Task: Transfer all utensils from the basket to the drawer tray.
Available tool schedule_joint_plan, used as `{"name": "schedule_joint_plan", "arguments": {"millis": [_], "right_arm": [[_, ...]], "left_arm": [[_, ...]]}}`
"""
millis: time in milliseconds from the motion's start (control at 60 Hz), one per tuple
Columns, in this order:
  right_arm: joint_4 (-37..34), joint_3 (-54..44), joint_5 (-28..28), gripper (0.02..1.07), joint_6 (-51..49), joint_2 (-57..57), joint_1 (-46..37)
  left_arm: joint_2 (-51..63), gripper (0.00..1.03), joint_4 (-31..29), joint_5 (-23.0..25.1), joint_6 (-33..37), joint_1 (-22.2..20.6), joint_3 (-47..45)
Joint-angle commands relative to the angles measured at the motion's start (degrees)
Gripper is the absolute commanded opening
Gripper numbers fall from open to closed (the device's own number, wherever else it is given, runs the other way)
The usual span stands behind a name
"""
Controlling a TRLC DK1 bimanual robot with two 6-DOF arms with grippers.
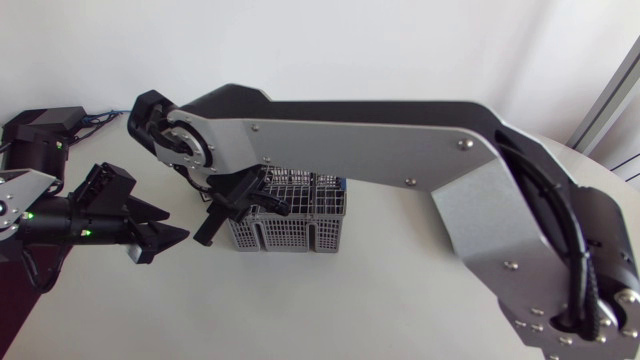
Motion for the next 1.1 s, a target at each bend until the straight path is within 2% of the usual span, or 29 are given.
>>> {"name": "schedule_joint_plan", "arguments": {"millis": [0, 450, 650, 900, 1083], "right_arm": [[-0.5, 0.3, 0.6, 0.08, 0.1, -0.7, 0.9], [3.0, -5.7, 0.0, 0.08, -2.7, -8.4, 1.2], [3.5, -8.6, -0.5, 0.08, -5.4, -15.4, 0.9], [4.8, -14.7, -2.3, 0.08, -8.6, -25.3, 0.1], [7.7, -20.1, -3.4, 0.08, -7.9, -24.9, 0.1]], "left_arm": [[-0.1, 0.80, 0.1, 0.6, 1.6, -0.2, -1.6], [-0.5, 0.80, 0.1, 0.6, 1.5, -0.5, -1.8], [-0.7, 0.80, 0.1, 0.6, 1.4, -1.1, -1.8], [-1.3, 0.80, 0.1, 0.6, 0.0, -3.4, -1.5], [-1.5, 0.80, 0.2, 0.6, -1.6, -6.4, -1.4]]}}
